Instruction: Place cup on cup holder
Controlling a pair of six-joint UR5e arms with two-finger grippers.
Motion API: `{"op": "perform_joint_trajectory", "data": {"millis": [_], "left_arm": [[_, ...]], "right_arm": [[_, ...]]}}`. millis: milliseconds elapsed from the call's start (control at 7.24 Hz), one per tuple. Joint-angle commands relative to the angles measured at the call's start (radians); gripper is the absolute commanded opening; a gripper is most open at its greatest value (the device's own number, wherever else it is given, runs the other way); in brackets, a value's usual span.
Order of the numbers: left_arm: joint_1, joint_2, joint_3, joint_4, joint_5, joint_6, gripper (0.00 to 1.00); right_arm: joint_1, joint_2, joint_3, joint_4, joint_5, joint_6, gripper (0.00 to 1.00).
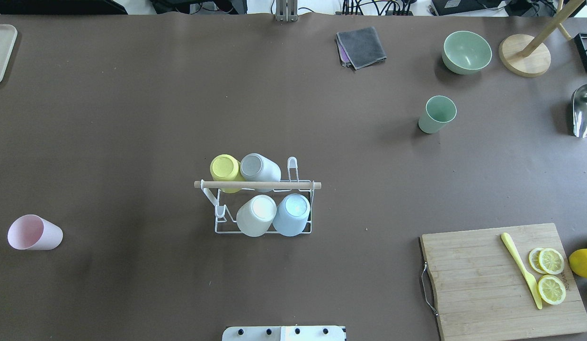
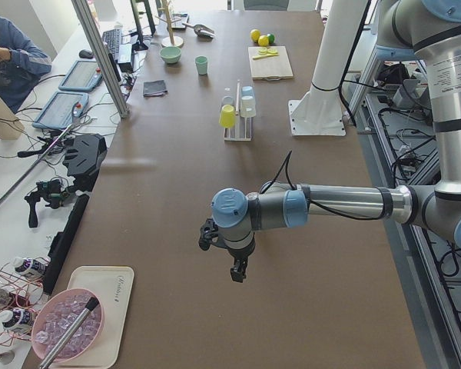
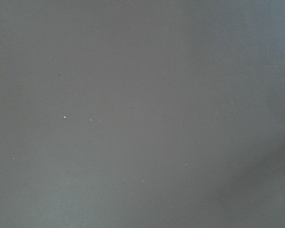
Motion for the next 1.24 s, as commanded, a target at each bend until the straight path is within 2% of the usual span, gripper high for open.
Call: {"op": "perform_joint_trajectory", "data": {"millis": [0, 414, 552, 690, 829, 1105], "left_arm": [[-0.001, -0.005, -0.004, 0.005, 0.003, -0.006, 0.97], [0.012, -0.007, 0.019, 0.005, 0.008, -0.003, 0.98], [0.018, -0.029, 0.031, 0.014, 0.043, -0.003, 0.98], [0.048, -0.071, 0.015, 0.071, 0.101, -0.004, 0.98], [0.097, -0.108, -0.002, 0.145, 0.12, -0.003, 0.98], [0.238, -0.166, -0.05, 0.353, 0.23, -0.001, 0.98]], "right_arm": [[0.0, 0.0, 0.001, 0.0, 0.0, 0.0, 1.0], [0.0, 0.002, 0.001, 0.0, 0.0, 0.0, 1.0], [0.0, 0.002, 0.001, 0.0, 0.0, 0.0, 1.0], [0.0, 0.002, 0.001, 0.0, 0.002, 0.0, 1.0], [0.0, 0.002, -0.001, 0.0, 0.0, 0.002, 1.0], [0.0, 0.005, -0.002, 0.0, 0.0, 0.002, 1.0]]}}
